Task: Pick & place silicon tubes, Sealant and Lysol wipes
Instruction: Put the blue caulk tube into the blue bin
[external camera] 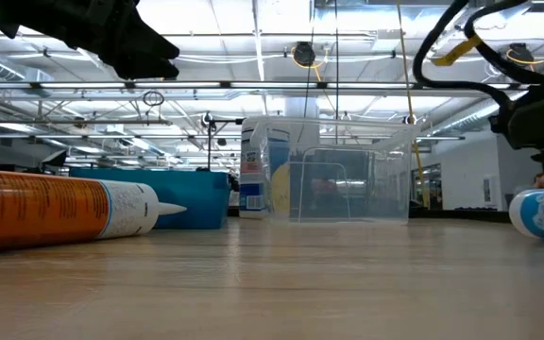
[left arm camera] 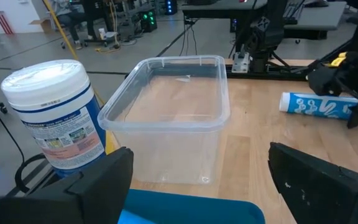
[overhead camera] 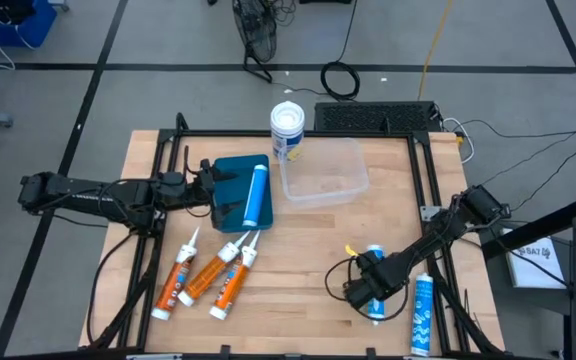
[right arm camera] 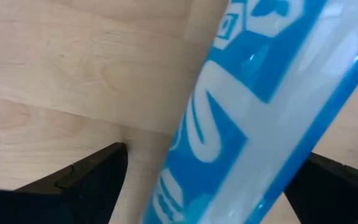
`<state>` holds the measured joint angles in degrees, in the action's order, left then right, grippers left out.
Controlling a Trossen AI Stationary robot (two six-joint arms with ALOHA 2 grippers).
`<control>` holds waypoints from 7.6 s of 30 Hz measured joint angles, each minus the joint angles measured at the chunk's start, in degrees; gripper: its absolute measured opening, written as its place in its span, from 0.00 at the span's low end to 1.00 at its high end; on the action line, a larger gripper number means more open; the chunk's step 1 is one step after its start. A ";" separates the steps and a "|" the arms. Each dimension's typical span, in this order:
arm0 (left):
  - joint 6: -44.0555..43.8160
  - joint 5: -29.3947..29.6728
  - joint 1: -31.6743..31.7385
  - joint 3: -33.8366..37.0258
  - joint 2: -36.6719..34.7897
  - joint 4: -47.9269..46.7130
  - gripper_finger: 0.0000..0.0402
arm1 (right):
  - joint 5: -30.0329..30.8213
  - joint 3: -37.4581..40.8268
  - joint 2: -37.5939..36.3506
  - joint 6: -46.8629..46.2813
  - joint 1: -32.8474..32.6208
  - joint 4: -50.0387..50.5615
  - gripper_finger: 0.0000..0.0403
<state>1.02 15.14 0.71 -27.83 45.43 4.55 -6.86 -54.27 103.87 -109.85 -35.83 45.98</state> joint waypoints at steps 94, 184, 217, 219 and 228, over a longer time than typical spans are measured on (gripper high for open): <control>0.00 0.00 0.00 0.00 -0.02 0.01 0.91 | 7.01 0.71 -0.06 -8.13 -3.22 -1.38 0.55; 0.00 0.00 0.00 0.00 0.00 0.01 0.91 | 40.70 1.19 0.64 38.06 -1.36 -19.65 0.52; 0.00 0.00 0.00 0.00 -0.01 0.03 0.91 | 56.29 1.28 -16.55 67.84 -2.11 -31.57 0.51; 0.00 0.00 0.00 0.00 -0.02 0.01 0.91 | 55.42 1.99 -18.07 70.83 -1.39 -34.01 0.51; 0.00 0.00 0.00 0.00 -0.02 0.02 0.91 | 41.08 16.06 -26.58 83.85 5.94 -58.69 0.51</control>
<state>1.02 15.14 0.71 -27.83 45.41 4.57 34.21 -38.21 77.29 -26.00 -29.89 -12.71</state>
